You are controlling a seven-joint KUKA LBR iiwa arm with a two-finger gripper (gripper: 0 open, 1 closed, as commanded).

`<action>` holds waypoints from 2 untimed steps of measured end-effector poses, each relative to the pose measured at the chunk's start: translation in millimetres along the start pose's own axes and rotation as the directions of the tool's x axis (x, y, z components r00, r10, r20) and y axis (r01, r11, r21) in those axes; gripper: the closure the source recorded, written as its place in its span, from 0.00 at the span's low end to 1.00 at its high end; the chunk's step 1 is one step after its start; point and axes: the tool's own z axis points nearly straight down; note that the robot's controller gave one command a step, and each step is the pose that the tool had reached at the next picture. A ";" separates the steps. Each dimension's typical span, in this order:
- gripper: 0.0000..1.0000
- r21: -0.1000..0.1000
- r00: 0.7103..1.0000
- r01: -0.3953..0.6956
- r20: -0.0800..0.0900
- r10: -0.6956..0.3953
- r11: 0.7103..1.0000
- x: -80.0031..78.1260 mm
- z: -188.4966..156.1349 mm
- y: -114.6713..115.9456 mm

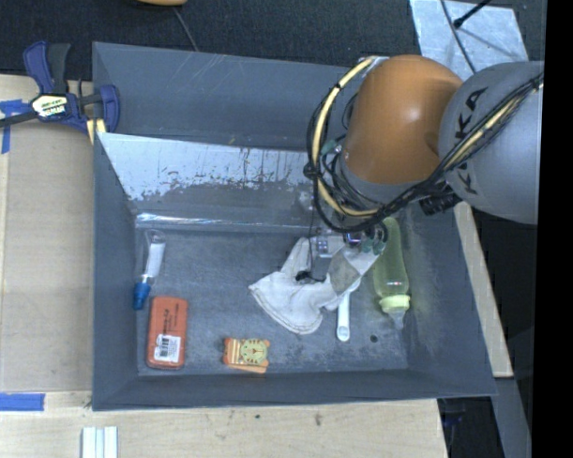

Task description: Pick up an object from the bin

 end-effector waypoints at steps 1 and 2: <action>0.00 0.000 1.000 -0.001 0.008 0.001 1.000 -1.6 -4.9 -0.2; 0.00 0.001 0.997 0.081 0.013 -0.081 0.997 -5.1 47.9 -29.7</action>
Offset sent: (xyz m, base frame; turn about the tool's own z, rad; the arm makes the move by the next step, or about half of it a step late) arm 0.0048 -0.0559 -0.0963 -0.1464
